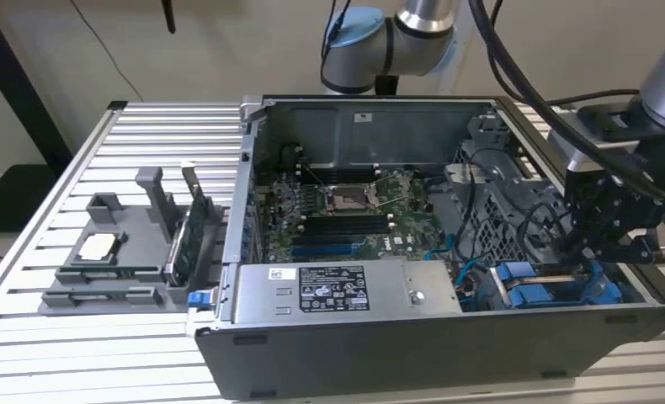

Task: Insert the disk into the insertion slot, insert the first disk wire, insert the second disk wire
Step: 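Insert the first disk wire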

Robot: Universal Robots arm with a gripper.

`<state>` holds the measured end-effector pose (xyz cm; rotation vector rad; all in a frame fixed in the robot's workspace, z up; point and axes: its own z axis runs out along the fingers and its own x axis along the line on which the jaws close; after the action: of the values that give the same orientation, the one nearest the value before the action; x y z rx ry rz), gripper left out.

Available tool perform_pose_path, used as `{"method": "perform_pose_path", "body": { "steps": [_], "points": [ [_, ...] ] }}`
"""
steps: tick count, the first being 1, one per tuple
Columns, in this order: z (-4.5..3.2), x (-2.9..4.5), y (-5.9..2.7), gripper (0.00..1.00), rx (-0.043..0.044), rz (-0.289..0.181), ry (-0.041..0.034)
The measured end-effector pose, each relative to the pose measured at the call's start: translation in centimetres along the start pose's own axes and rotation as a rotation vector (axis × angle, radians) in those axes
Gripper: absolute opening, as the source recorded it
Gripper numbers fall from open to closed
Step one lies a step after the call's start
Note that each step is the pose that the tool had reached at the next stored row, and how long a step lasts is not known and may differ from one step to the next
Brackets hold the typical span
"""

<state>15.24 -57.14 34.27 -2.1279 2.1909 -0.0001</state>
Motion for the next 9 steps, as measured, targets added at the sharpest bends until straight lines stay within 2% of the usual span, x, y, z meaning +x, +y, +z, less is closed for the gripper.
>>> {"method": "perform_pose_path", "body": {
  "steps": [9],
  "points": [
    [0.38, 0.02, 0.02, 0.19, -0.0002, 0.0, 0.0013]
  ]
}}
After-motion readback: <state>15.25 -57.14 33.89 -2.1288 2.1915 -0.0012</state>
